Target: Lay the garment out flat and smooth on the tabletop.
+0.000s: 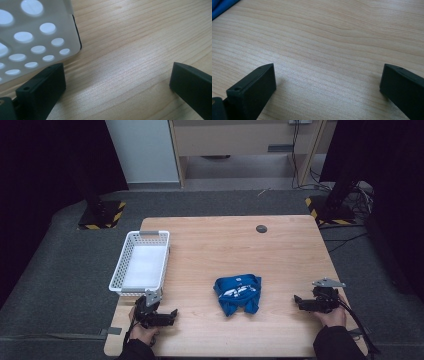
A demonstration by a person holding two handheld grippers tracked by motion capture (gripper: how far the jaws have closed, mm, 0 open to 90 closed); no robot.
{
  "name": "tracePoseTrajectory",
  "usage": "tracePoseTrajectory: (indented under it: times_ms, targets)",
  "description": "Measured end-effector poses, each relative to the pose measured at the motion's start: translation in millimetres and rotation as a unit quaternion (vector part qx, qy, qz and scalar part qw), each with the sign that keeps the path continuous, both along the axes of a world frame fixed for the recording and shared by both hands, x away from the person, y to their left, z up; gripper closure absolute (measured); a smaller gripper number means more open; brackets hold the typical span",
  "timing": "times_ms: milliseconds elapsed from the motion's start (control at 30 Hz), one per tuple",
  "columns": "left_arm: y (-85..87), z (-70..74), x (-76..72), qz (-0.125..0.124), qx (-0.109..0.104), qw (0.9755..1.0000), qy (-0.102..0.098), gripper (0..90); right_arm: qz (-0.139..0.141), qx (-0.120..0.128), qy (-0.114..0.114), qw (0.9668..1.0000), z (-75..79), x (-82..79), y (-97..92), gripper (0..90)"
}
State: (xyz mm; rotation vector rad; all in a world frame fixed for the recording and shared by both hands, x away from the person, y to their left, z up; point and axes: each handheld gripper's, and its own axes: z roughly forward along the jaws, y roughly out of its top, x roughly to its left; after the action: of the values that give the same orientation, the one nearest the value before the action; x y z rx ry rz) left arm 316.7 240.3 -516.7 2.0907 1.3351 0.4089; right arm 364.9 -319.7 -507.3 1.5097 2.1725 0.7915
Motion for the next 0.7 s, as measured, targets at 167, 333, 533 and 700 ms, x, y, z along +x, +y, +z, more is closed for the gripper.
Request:
tracePoseTrajectory:
  times_ms: [167, 333, 533, 700]
  targets:
    - [-0.8, 1.0, -0.4, 0.005, -0.002, 1.0, 0.001, 1.4, -0.007, 0.0, 0.006, 1.0, 2.1, -1.6, -0.5, 2.7]
    - [-2.0, 4.0, -0.7, 0.007, -0.011, 0.9999, 0.009, 4.4, -0.016, 0.009, 0.002, 0.9998, 6.8, -3.5, -2.1, 3.3]
    - [-3.2, 9.5, -1.1, 0.017, -0.014, 0.9997, 0.008, 6.4, -0.016, 0.015, -0.009, 0.9997, 12.1, -5.1, -2.1, 3.6]
    - [-6.9, 18.1, -3.6, 0.016, -0.039, 0.9991, 0.007, 6.8, -0.007, 0.012, -0.016, 0.9998, 16.0, -5.7, -0.4, 3.7]
